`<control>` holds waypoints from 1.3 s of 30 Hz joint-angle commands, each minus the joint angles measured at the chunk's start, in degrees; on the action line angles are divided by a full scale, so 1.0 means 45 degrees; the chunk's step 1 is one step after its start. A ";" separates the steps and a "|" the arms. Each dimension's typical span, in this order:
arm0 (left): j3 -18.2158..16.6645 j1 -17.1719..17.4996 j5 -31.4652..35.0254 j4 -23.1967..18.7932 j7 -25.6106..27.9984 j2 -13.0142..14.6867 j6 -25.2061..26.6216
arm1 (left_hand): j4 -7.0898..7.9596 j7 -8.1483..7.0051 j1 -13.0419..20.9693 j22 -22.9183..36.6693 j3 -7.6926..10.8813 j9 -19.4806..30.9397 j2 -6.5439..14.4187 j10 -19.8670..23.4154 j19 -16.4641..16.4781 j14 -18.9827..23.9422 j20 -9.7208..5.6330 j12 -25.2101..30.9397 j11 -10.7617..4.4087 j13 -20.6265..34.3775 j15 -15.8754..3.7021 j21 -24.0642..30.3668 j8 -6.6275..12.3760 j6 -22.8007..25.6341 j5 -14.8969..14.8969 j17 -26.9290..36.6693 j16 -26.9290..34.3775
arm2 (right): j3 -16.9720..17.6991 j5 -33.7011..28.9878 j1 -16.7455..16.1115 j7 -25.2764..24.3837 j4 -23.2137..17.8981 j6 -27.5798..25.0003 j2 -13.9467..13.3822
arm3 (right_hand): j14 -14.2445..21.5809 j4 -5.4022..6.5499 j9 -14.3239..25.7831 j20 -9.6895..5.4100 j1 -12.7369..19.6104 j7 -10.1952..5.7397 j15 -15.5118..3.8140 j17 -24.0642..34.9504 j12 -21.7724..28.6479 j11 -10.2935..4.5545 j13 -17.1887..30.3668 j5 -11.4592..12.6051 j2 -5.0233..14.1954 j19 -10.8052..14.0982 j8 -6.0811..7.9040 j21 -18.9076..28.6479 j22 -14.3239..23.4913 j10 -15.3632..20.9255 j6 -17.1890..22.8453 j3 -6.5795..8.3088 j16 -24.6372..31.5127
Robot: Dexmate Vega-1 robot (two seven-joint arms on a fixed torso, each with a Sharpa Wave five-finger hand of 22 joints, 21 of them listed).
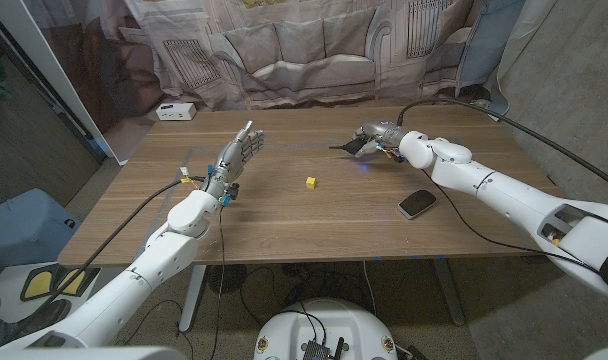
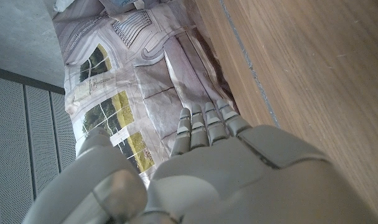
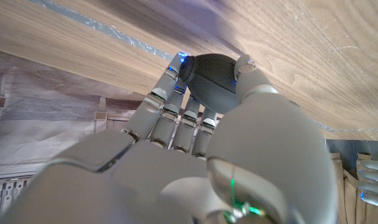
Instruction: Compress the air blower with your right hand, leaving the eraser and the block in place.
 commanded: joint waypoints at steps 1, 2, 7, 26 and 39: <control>0.0029 -0.0086 0.0029 0.0072 -0.0048 -0.0038 -0.0055 | -0.0092 0.0009 0.0004 0.0060 0.0006 0.0046 0.0102 0.0118 0.0118 0.0103 -0.0035 -0.0017 -0.0016 0.0022 0.0014 -0.0040 0.0012 0.0094 -0.0033 0.0014 -0.0028 | 0.0487 0.0150 -0.0521 -0.0608 -0.0710 -0.0128 -0.0238 | 0.0154 0.0074 0.0030 0.0071 -0.0044 -0.0018 -0.1032 -0.0002 -0.0017 -0.0018 0.0025 -0.0051 0.0109 0.0110 0.0005 0.0012 0.0022 0.0105 0.0069 0.0055 0.0077; 0.0034 -0.0101 0.0033 0.0077 -0.0062 -0.0041 -0.0064 | -0.0095 0.0014 0.0005 0.0060 0.0006 0.0046 0.0103 0.0121 0.0115 0.0103 -0.0039 -0.0017 0.0000 0.0022 0.0012 -0.0042 0.0012 0.0097 -0.0034 0.0014 -0.0029 | 0.0558 0.0152 -0.0618 -0.0770 -0.0835 -0.0118 -0.0281 | 0.0161 0.0080 0.0030 0.0070 -0.0052 -0.0020 -0.1026 -0.0006 -0.0021 -0.0018 0.0025 -0.0051 0.0119 0.0113 0.0002 0.0010 0.0023 0.0112 0.0075 0.0057 0.0072; 0.0043 -0.0165 0.0082 0.0044 -0.0097 -0.0005 -0.0062 | -0.0104 0.0011 0.0008 0.0060 0.0010 0.0046 0.0109 0.0106 0.0128 0.0104 -0.0043 -0.0026 -0.0016 0.0022 0.0018 -0.0037 0.0007 0.0093 -0.0036 0.0014 -0.0030 | 0.0701 0.0130 -0.0769 -0.0888 -0.1154 -0.0170 -0.0373 | 0.0196 0.0087 0.0030 0.0061 -0.0076 -0.0008 -0.1023 -0.0020 -0.0032 -0.0004 0.0025 -0.0055 0.0121 0.0120 -0.0013 0.0004 0.0024 0.0150 0.0093 0.0051 0.0059; 0.0054 -0.0155 0.0126 -0.0154 -0.0095 0.0062 -0.0011 | -0.0131 0.0007 0.0009 0.0060 0.0015 0.0047 0.0120 0.0154 0.0129 0.0108 -0.0018 -0.0017 -0.0018 0.0024 0.0015 -0.0041 -0.0001 0.0103 -0.0042 0.0015 -0.0032 | 0.1659 0.0606 -0.1644 -0.2172 -0.2137 -0.0145 -0.0496 | 0.0281 0.0029 0.0031 0.0059 -0.0008 -0.0041 -0.1041 0.0007 -0.0122 -0.0014 0.0026 -0.0054 0.0149 0.0157 -0.0099 -0.0029 0.0029 0.0243 0.0147 0.0018 0.0068; 0.0066 -0.0121 0.0119 -0.0070 -0.0054 -0.0041 -0.0113 | -0.0146 0.0023 0.0009 0.0060 0.0018 0.0047 0.0126 0.0116 0.0137 0.0119 -0.0024 -0.0037 -0.0020 0.0024 0.0033 -0.0040 -0.0001 0.0117 -0.0045 0.0016 -0.0030 | 0.2422 0.1056 -0.2379 -0.3538 -0.2660 0.0094 -0.0510 | 0.0307 0.0016 0.0033 0.0058 0.0012 -0.0041 -0.1069 0.0039 -0.0182 -0.0029 0.0029 -0.0061 0.0174 0.0181 -0.0145 -0.0044 0.0032 0.0263 0.0183 -0.0015 0.0083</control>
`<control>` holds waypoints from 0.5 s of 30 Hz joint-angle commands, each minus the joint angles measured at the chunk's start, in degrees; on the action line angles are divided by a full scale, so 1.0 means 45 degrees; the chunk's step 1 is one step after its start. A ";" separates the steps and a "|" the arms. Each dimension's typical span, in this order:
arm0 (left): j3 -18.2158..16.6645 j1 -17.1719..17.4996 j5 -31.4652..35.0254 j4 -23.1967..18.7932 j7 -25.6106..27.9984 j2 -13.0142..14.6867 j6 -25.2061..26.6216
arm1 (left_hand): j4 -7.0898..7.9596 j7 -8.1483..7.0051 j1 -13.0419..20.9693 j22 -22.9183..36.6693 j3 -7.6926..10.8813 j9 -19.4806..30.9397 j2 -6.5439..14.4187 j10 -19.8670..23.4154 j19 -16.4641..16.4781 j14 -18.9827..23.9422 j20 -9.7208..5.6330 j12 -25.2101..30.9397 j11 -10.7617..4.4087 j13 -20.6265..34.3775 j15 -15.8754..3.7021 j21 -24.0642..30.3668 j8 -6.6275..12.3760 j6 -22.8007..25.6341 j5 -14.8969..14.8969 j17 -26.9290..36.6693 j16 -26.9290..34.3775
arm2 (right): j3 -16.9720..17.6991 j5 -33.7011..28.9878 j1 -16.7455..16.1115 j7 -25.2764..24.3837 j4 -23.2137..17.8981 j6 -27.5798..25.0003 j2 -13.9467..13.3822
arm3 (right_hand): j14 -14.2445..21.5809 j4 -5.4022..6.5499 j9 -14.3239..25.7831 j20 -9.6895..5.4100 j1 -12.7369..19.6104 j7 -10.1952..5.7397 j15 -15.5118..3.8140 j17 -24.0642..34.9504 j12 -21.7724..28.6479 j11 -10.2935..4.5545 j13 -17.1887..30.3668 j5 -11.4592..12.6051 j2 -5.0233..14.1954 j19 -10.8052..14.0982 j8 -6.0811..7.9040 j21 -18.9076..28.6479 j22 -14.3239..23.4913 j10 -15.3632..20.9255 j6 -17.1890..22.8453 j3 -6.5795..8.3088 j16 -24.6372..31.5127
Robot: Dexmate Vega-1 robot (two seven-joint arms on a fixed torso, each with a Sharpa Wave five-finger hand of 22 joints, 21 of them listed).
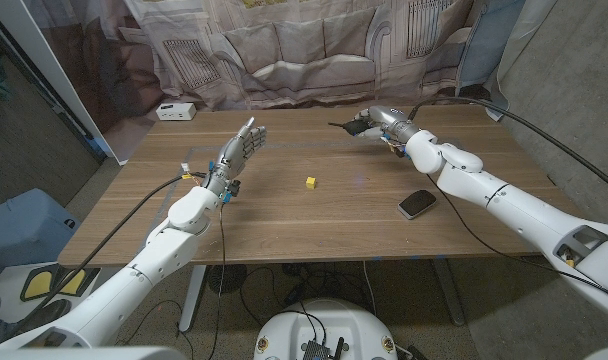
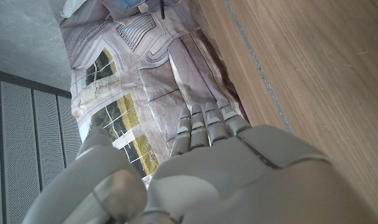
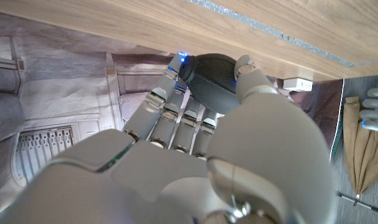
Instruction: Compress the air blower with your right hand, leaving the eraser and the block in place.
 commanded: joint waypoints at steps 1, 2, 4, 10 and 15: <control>0.0013 0.0039 0.0010 0.0046 0.0061 -0.0081 -0.0100 | -0.0054 0.0026 0.0009 0.0060 0.0033 0.0047 0.0128 0.0115 0.0137 0.0118 -0.0017 -0.0038 -0.0026 0.0025 0.0030 -0.0040 -0.0002 0.0118 -0.0046 0.0016 -0.0031 | 0.0743 0.0471 -0.0695 -0.1213 -0.0520 0.0245 -0.0004 | 0.0136 0.0018 0.0027 -0.0006 0.0051 0.0030 -0.1059 0.0029 -0.0036 0.0001 0.0029 -0.0014 0.0119 0.0121 -0.0012 -0.0043 0.0036 0.0119 0.0123 -0.0019 0.0073; 0.0013 0.0042 0.0018 0.0047 0.0071 -0.0087 -0.0108 | -0.0055 0.0025 0.0009 0.0060 0.0034 0.0047 0.0128 0.0117 0.0135 0.0119 -0.0021 -0.0037 -0.0028 0.0025 0.0032 -0.0041 -0.0003 0.0115 -0.0046 0.0016 -0.0030 | 0.0819 0.0556 -0.0770 -0.1328 -0.0551 0.0278 0.0016 | 0.0137 0.0025 0.0028 -0.0005 0.0037 0.0037 -0.1050 0.0025 -0.0039 -0.0005 0.0029 -0.0016 0.0117 0.0126 -0.0013 -0.0043 0.0036 0.0125 0.0131 -0.0023 0.0066; 0.0014 0.0039 0.0009 0.0068 0.0065 -0.0113 -0.0142 | -0.0058 0.0025 0.0009 0.0060 0.0034 0.0047 0.0129 0.0140 0.0135 0.0114 -0.0019 -0.0029 -0.0010 0.0025 0.0026 -0.0041 -0.0001 0.0123 -0.0046 0.0016 -0.0033 | 0.0959 0.0730 -0.0909 -0.1548 -0.0599 0.0395 0.0048 | 0.0162 0.0041 0.0028 0.0001 0.0016 0.0039 -0.1061 0.0023 -0.0039 0.0009 0.0029 -0.0016 0.0133 0.0122 -0.0022 -0.0048 0.0036 0.0147 0.0129 -0.0025 0.0067; 0.0036 0.0020 0.0019 0.0079 0.0051 -0.0119 -0.0128 | -0.0065 0.0027 0.0008 0.0060 0.0035 0.0047 0.0132 0.0137 0.0137 0.0116 -0.0017 -0.0033 -0.0014 0.0025 0.0026 -0.0041 -0.0003 0.0124 -0.0047 0.0016 -0.0033 | 0.1157 0.0924 -0.1116 -0.1996 -0.0620 0.0638 0.0132 | 0.0202 0.0036 0.0029 0.0005 0.0015 0.0056 -0.1052 0.0008 -0.0062 0.0004 0.0030 -0.0015 0.0137 0.0141 -0.0032 -0.0053 0.0037 0.0173 0.0182 -0.0026 0.0050; 0.0011 0.0064 0.0014 0.0066 0.0084 -0.0117 -0.0156 | -0.0070 0.0016 0.0007 0.0060 0.0036 0.0047 0.0134 0.0159 0.0139 0.0124 -0.0014 -0.0026 -0.0005 0.0025 0.0026 -0.0041 -0.0009 0.0115 -0.0048 0.0017 -0.0030 | 0.1264 0.0972 -0.1261 -0.2305 -0.0651 0.0826 0.0151 | 0.0269 0.0013 0.0030 0.0003 0.0066 0.0065 -0.1096 0.0036 -0.0071 0.0034 0.0032 -0.0012 0.0172 0.0190 -0.0040 -0.0045 0.0039 0.0229 0.0235 -0.0025 0.0091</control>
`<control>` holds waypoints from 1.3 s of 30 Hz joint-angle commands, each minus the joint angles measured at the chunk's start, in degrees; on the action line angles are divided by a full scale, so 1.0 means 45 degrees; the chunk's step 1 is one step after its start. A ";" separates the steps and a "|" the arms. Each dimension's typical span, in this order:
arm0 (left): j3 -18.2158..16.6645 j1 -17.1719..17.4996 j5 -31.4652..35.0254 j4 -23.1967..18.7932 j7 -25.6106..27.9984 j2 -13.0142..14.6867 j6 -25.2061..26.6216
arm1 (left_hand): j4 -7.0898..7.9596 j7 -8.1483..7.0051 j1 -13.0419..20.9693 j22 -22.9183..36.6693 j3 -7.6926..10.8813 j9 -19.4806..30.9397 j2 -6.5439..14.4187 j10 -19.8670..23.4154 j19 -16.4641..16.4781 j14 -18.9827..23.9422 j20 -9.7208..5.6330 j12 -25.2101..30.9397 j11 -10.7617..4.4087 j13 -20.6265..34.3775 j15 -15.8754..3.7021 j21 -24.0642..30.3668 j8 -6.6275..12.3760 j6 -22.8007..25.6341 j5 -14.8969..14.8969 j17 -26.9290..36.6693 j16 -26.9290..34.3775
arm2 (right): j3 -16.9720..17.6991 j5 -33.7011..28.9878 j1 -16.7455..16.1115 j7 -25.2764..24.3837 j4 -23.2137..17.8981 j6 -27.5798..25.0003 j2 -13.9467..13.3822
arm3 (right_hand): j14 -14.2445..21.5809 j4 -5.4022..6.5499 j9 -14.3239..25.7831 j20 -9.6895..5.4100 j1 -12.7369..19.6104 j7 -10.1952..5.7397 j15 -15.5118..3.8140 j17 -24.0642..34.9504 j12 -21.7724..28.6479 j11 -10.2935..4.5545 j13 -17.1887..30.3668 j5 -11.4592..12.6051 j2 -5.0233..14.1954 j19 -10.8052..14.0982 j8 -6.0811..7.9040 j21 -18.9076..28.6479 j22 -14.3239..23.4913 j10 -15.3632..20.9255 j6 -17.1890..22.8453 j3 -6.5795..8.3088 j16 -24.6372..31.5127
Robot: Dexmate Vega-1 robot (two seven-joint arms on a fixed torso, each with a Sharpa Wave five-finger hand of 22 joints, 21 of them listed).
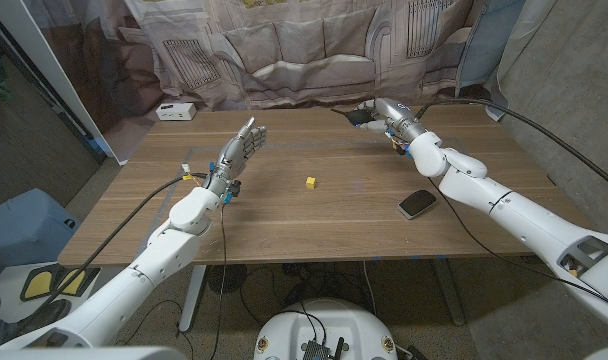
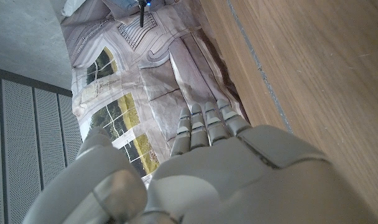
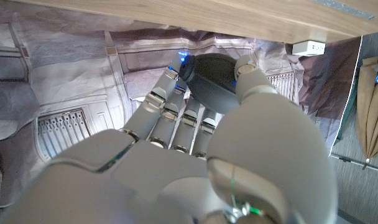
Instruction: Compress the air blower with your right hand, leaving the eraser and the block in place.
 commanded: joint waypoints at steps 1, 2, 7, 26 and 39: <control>-0.0011 0.0052 0.0009 0.0020 0.0052 -0.0028 -0.0066 | -0.0074 0.0020 0.0006 0.0060 0.0037 0.0047 0.0135 0.0158 0.0132 0.0128 -0.0010 -0.0027 -0.0019 0.0026 0.0031 -0.0044 -0.0009 0.0115 -0.0049 0.0017 -0.0029 | 0.0462 0.0387 -0.0485 -0.0914 -0.0162 0.0489 0.0104 | 0.0146 0.0022 0.0032 -0.0003 0.0081 -0.0016 -0.1090 0.0057 -0.0072 -0.0038 0.0032 -0.0010 0.0185 0.0204 -0.0031 -0.0042 0.0040 0.0179 0.0175 -0.0006 0.0099; -0.0017 0.0061 -0.0002 0.0012 0.0052 -0.0025 -0.0062 | -0.0074 0.0020 0.0006 0.0060 0.0037 0.0047 0.0136 0.0144 0.0128 0.0126 0.0000 -0.0033 -0.0016 0.0026 0.0032 -0.0046 -0.0009 0.0116 -0.0049 0.0017 -0.0030 | 0.0479 0.0397 -0.0501 -0.0943 -0.0167 0.0510 0.0108 | 0.0147 0.0014 0.0032 -0.0013 0.0103 -0.0016 -0.1079 0.0070 -0.0074 -0.0049 0.0033 -0.0009 0.0203 0.0221 -0.0031 -0.0038 0.0041 0.0194 0.0195 -0.0003 0.0108; -0.0018 0.0066 -0.0024 0.0042 0.0041 -0.0042 -0.0074 | -0.0081 0.0033 0.0004 0.0060 0.0037 0.0047 0.0136 0.0158 0.0139 0.0124 0.0011 -0.0030 -0.0006 0.0026 0.0026 -0.0042 -0.0008 0.0123 -0.0050 0.0017 -0.0031 | 0.0530 0.0374 -0.0556 -0.1101 -0.0167 0.0565 0.0136 | 0.0221 -0.0001 0.0034 -0.0035 0.0147 0.0000 -0.1092 0.0107 -0.0077 -0.0048 0.0035 -0.0015 0.0240 0.0282 -0.0026 -0.0027 0.0043 0.0278 0.0294 -0.0012 0.0159; 0.0001 0.0024 -0.0061 0.0088 -0.0057 -0.0016 -0.0043 | -0.0107 0.0027 -0.0005 0.0060 0.0036 0.0048 0.0139 0.0188 0.0192 0.0196 -0.0008 -0.0029 0.0049 0.0027 0.0066 -0.0027 0.0002 0.0176 -0.0054 0.0018 -0.0012 | 0.0754 0.0204 -0.0885 -0.1935 -0.0291 0.0744 0.0223 | 0.1058 -0.0200 0.0051 -0.0100 0.0799 -0.0021 -0.1314 0.0128 -0.0003 -0.0167 0.0050 -0.0038 0.0619 0.0784 0.0003 0.0120 0.0061 0.0968 0.0874 0.0251 0.0405; -0.0077 0.0206 -0.0097 -0.0101 0.0048 0.0065 0.0004 | -0.0127 0.0021 -0.0010 0.0059 0.0040 0.0048 0.0151 0.0220 0.0219 0.0210 -0.0045 -0.0026 0.0007 0.0027 0.0054 -0.0023 0.0010 0.0219 -0.0055 0.0018 -0.0014 | 0.0886 0.0285 -0.1133 -0.2260 -0.0415 0.1039 0.0278 | 0.2216 -0.0083 0.0059 -0.0287 0.0848 -0.0023 -0.1451 -0.0040 0.0168 -0.0158 0.0044 -0.0064 0.0865 0.1506 0.0181 0.0396 0.0089 0.1994 0.1856 0.0377 0.0537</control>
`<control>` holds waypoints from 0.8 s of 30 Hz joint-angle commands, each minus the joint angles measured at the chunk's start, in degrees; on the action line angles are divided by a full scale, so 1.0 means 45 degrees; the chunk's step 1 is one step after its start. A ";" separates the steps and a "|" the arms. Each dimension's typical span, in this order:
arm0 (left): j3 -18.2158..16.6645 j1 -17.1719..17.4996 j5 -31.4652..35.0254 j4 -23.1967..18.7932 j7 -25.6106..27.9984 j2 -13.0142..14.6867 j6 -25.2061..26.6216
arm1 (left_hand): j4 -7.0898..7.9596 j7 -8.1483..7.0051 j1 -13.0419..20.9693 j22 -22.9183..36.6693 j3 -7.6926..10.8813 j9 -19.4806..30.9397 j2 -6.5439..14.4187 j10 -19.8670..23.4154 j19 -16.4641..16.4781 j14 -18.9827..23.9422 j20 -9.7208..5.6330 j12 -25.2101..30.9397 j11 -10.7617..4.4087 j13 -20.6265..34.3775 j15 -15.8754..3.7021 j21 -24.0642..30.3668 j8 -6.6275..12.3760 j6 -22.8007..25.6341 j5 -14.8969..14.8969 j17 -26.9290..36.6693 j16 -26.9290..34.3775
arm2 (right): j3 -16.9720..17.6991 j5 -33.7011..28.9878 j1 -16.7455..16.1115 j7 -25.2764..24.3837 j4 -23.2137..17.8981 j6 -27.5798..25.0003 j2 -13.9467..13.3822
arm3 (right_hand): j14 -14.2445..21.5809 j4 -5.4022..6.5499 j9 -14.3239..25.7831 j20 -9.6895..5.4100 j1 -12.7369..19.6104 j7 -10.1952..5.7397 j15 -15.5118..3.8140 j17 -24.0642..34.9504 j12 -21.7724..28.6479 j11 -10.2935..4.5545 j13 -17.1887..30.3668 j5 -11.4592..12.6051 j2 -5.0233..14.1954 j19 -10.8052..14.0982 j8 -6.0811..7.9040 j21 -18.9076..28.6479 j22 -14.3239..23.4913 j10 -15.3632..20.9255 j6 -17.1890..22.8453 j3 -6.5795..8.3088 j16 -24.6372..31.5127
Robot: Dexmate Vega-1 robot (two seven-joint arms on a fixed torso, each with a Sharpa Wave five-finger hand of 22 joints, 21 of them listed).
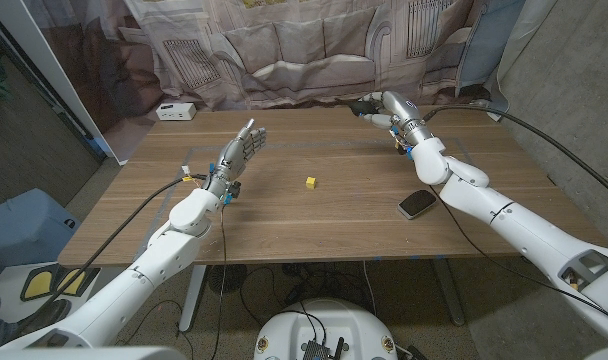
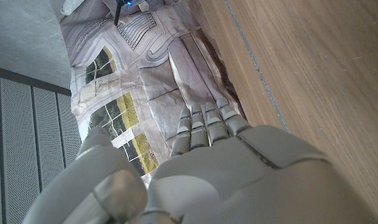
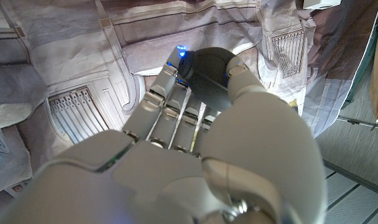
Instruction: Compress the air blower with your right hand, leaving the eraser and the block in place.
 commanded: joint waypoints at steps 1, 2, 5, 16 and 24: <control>-0.0071 0.0126 -0.0025 -0.0152 0.0081 0.0069 0.0072 | -0.0097 0.0025 -0.0010 0.0059 0.0008 0.0048 0.0152 0.0139 0.0092 0.0098 -0.0059 -0.0021 -0.0070 0.0027 0.0026 -0.0024 0.0012 0.0134 -0.0005 0.0019 -0.0014 | 0.0172 0.0052 -0.0273 -0.0472 -0.0074 0.0313 0.0090 | 0.0584 0.0053 0.0060 -0.0065 0.0094 0.0069 -0.1117 -0.0093 0.0164 -0.0010 0.0043 -0.0048 0.0126 0.0401 0.0152 0.0196 0.0030 0.0538 0.0482 0.0170 0.0070; -0.0066 0.0124 -0.0032 -0.0154 0.0065 0.0072 0.0078 | -0.0098 0.0028 -0.0011 0.0059 0.0008 0.0049 0.0152 0.0137 0.0091 0.0102 -0.0055 -0.0022 -0.0054 0.0027 0.0031 -0.0025 0.0012 0.0133 -0.0005 0.0019 -0.0013 | 0.0193 0.0057 -0.0306 -0.0529 -0.0079 0.0345 0.0093 | 0.0771 0.0058 0.0061 -0.0080 0.0098 0.0060 -0.1116 -0.0110 0.0162 -0.0032 0.0040 -0.0045 0.0148 0.0488 0.0151 0.0231 0.0032 0.0599 0.0528 0.0184 0.0110; -0.0048 0.0112 -0.0033 -0.0142 0.0044 0.0054 0.0070 | -0.0101 0.0019 -0.0012 0.0059 0.0008 0.0049 0.0154 0.0132 0.0105 0.0112 -0.0049 -0.0026 -0.0053 0.0027 0.0026 -0.0021 0.0008 0.0129 -0.0005 0.0019 -0.0010 | 0.0243 0.0065 -0.0381 -0.0566 -0.0142 0.0363 0.0065 | 0.0899 0.0074 0.0064 -0.0076 0.0114 0.0022 -0.1186 -0.0137 0.0172 -0.0050 0.0035 -0.0035 0.0226 0.0583 0.0182 0.0272 0.0035 0.0732 0.0680 0.0226 0.0101; -0.0038 0.0150 -0.0006 -0.0153 0.0049 0.0036 0.0005 | -0.0113 0.0032 -0.0017 0.0059 0.0010 0.0049 0.0161 0.0145 0.0113 0.0112 -0.0044 -0.0026 -0.0052 0.0027 0.0024 -0.0023 0.0011 0.0157 -0.0006 0.0019 -0.0016 | 0.0476 0.0259 -0.0655 -0.0784 -0.0247 0.0627 0.0041 | 0.1458 0.0032 0.0076 -0.0189 0.0424 0.0099 -0.1283 -0.0147 0.0174 0.0036 0.0016 0.0056 0.0701 0.0899 0.0203 0.0420 0.0050 0.1233 0.1065 0.0521 0.0144; -0.0062 0.0224 -0.0048 -0.0080 0.0087 -0.0027 -0.0077 | -0.0122 0.0045 -0.0021 0.0059 0.0010 0.0050 0.0163 0.0158 0.0117 0.0117 -0.0026 -0.0025 -0.0085 0.0028 0.0026 -0.0024 0.0015 0.0182 -0.0007 0.0020 -0.0017 | 0.0626 0.0633 -0.0795 -0.0963 -0.0129 0.0625 0.0351 | 0.2166 0.0136 0.0083 -0.0230 0.0473 0.0283 -0.1303 -0.0132 0.0176 0.0186 0.0005 0.0068 0.0950 0.1335 0.0132 0.0640 0.0072 0.1673 0.1203 0.0677 0.0278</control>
